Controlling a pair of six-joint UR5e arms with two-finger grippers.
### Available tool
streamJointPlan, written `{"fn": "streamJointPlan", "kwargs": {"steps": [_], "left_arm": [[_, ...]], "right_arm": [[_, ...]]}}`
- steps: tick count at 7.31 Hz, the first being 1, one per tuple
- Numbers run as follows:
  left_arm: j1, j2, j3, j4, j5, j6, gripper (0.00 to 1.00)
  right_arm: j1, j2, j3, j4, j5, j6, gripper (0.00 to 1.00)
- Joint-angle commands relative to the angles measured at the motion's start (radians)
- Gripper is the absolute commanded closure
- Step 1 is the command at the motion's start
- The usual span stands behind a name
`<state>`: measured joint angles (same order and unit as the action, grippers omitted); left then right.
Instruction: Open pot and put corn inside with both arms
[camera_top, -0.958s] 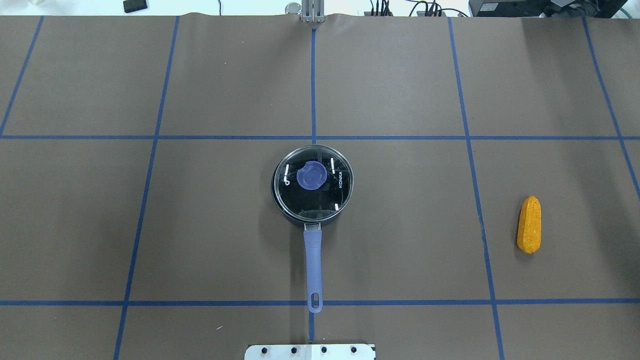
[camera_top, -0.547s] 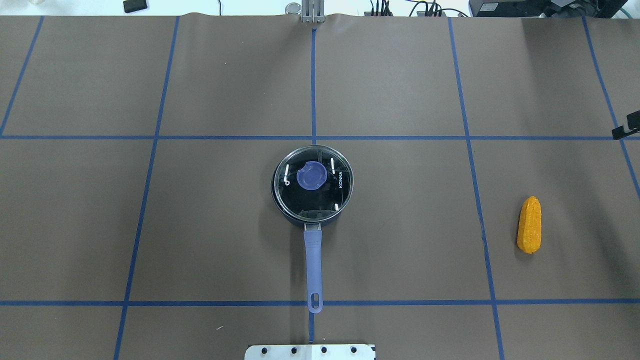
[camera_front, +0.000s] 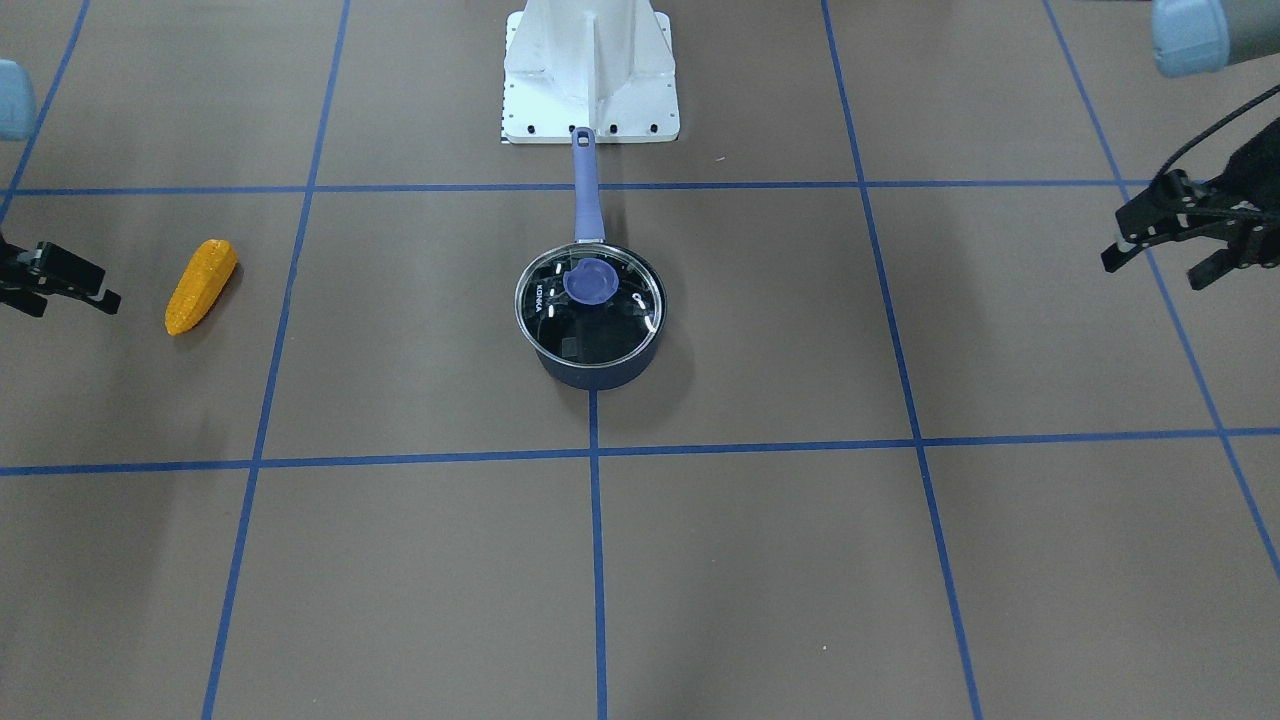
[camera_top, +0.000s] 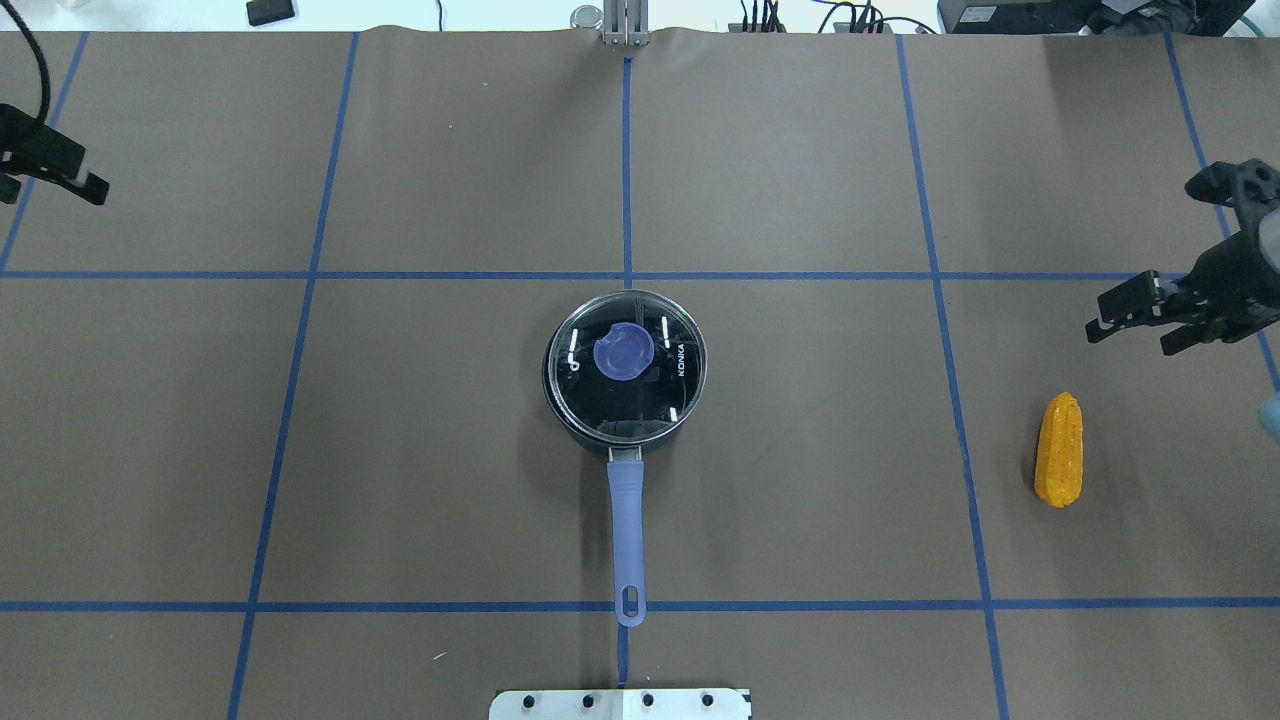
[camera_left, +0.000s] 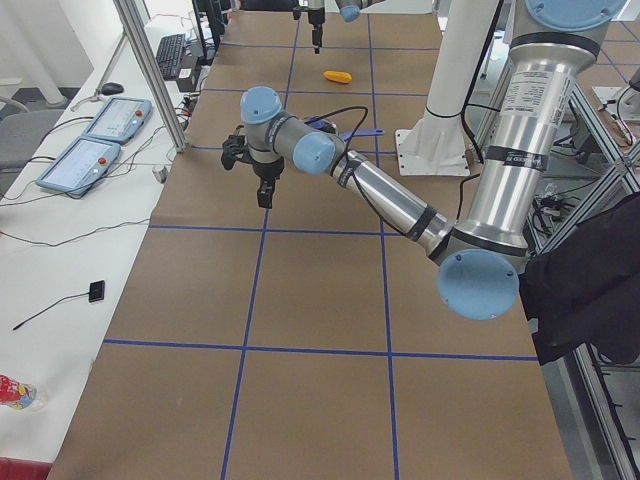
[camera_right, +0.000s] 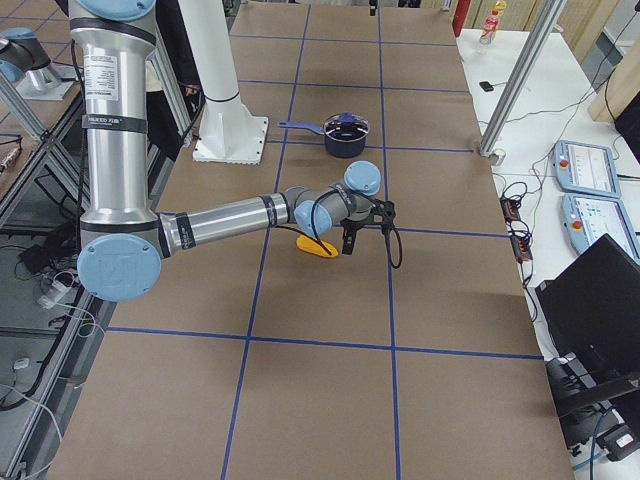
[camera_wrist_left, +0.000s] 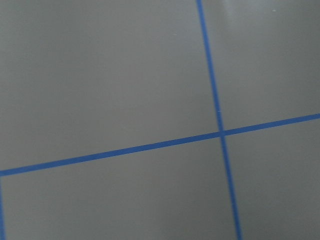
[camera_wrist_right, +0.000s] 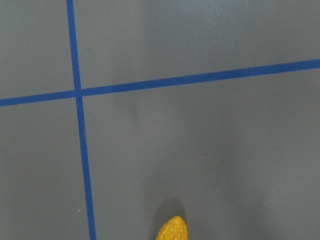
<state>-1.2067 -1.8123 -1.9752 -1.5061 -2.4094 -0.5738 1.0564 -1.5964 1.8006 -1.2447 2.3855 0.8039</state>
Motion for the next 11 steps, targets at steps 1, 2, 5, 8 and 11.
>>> {"fn": "streamJointPlan", "kwargs": {"steps": [1, 2, 5, 8, 11], "left_arm": [[0.149, -0.092, -0.047, 0.001, 0.065, -0.269, 0.02], [0.214, -0.149, -0.047, 0.016, 0.085, -0.367, 0.02], [0.357, -0.304, -0.047, 0.11, 0.209, -0.549, 0.02], [0.504, -0.412, -0.013, 0.11, 0.32, -0.699, 0.02], [0.575, -0.472, 0.047, 0.104, 0.401, -0.741, 0.02]], "right_arm": [[-0.117, -0.008, 0.005, 0.001, -0.073, 0.071, 0.0], [-0.134, -0.011, 0.02, 0.001, -0.087, 0.078, 0.0], [-0.177, -0.114, 0.075, 0.001, -0.1, 0.078, 0.0], [-0.228, -0.114, 0.069, -0.001, -0.141, 0.098, 0.0], [-0.274, -0.079, 0.039, 0.002, -0.19, 0.141, 0.01]]}}
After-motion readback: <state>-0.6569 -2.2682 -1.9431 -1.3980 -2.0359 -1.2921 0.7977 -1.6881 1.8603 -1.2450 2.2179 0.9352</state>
